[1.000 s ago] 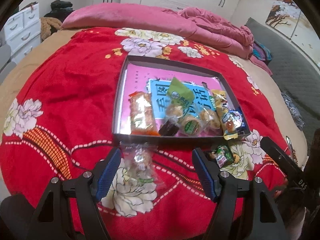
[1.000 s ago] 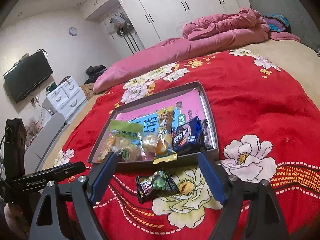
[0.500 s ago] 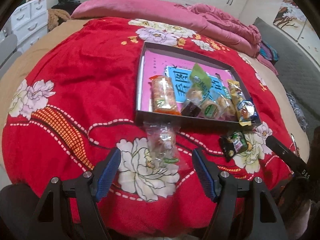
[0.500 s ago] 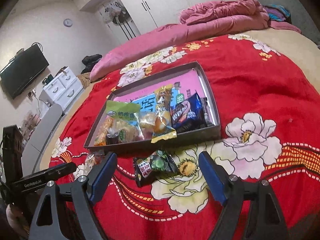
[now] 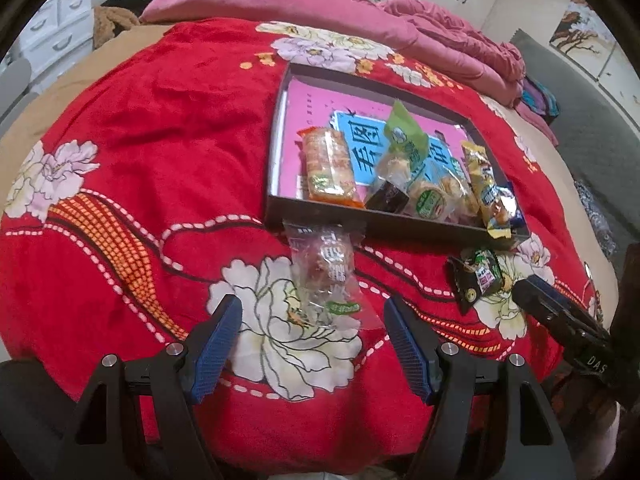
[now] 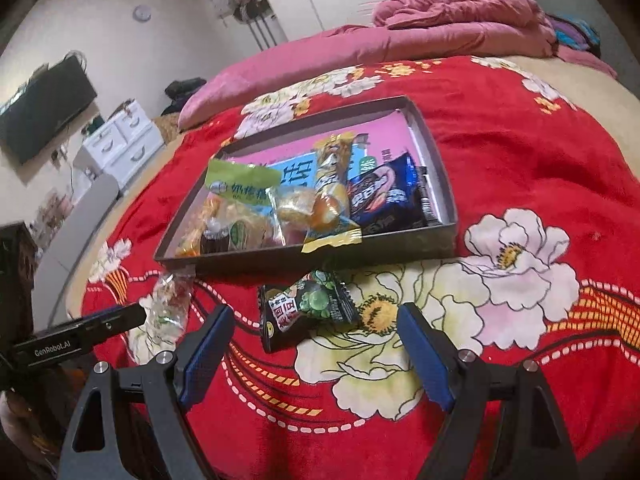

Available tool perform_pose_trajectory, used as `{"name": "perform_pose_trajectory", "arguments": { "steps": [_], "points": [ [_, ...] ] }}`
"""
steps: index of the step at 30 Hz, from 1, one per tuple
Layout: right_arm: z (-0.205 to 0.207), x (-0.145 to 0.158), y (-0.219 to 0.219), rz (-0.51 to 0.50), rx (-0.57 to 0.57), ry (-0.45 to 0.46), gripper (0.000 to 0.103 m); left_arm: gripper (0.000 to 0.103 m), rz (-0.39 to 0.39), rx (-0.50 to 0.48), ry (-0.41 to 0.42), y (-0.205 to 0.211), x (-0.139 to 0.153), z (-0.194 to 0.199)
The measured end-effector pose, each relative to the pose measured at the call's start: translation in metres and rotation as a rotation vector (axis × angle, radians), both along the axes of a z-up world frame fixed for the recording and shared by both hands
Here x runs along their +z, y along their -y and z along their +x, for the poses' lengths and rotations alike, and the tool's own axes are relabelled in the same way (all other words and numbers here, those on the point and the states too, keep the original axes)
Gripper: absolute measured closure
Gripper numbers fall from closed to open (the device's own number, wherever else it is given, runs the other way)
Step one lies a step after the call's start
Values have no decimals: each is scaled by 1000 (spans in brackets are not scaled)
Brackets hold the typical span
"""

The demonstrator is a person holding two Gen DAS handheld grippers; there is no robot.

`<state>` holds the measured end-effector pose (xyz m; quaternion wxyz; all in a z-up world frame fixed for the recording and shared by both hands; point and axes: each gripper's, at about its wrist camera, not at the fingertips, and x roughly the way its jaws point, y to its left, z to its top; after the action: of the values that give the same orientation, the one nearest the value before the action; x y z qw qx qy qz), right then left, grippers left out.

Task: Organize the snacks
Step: 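Move both open tools back toward the remaining snacks on the bedspread, then grasp the clear candy bag with the left tool while the right tool grasps the green pea snack bag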

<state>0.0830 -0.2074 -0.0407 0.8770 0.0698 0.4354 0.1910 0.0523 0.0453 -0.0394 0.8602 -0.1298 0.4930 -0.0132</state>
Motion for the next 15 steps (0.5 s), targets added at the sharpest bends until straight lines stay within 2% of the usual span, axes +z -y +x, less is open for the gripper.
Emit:
{"name": "perform_pose_trajectory", "arguments": {
  "steps": [15],
  "points": [
    [13,-24,-44,-197,139,18,20,28,-4,6,-36,7,-16,20]
  ]
}}
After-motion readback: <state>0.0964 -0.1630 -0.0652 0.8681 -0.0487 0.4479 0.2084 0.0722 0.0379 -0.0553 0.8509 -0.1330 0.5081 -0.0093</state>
